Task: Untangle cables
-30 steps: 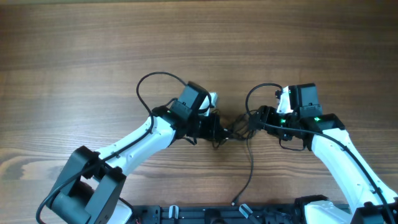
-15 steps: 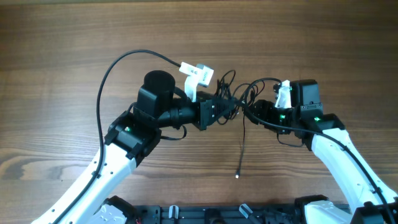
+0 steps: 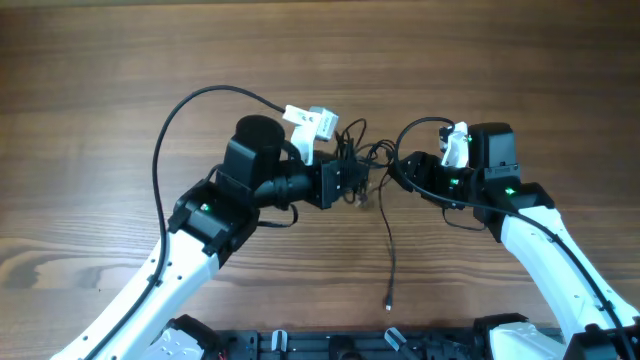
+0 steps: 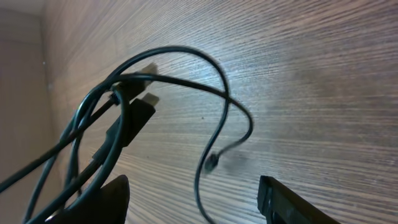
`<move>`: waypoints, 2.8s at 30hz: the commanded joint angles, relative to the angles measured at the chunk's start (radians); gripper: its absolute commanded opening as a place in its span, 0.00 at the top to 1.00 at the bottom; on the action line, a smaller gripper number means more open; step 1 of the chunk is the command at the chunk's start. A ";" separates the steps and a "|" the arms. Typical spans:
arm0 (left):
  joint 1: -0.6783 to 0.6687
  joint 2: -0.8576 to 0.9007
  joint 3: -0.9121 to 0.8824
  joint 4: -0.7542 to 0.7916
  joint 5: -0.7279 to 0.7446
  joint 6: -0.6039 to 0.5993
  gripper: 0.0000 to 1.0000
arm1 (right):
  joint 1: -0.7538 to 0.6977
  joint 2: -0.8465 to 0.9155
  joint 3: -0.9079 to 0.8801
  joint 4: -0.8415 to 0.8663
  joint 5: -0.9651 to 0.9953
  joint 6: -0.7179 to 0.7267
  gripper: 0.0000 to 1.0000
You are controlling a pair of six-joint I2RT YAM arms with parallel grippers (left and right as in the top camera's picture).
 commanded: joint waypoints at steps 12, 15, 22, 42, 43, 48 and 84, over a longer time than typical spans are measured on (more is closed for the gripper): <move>0.205 -0.011 0.011 0.060 0.348 -0.093 0.96 | 0.004 0.010 0.006 -0.070 0.360 0.039 0.85; 0.292 -0.011 0.011 -0.134 0.204 0.029 0.96 | 0.004 0.011 0.007 -0.148 0.501 0.050 0.90; 0.322 0.004 0.009 -0.375 -0.010 0.142 0.92 | 0.004 0.010 0.006 -0.157 0.563 0.084 0.91; 0.071 0.067 -0.011 -0.103 0.108 0.137 0.96 | 0.158 0.010 0.007 0.106 -0.246 -0.220 0.27; 0.071 0.067 -0.011 -0.102 0.111 0.137 0.96 | 0.171 0.010 0.007 0.118 -0.246 -0.220 0.27; 0.074 0.067 -0.011 -0.102 0.110 0.138 0.96 | 0.180 0.010 0.007 0.124 -0.238 -0.220 0.49; 0.125 0.117 -0.012 -0.228 -0.082 0.190 0.41 | 0.180 0.010 0.006 0.038 -0.164 -0.254 0.96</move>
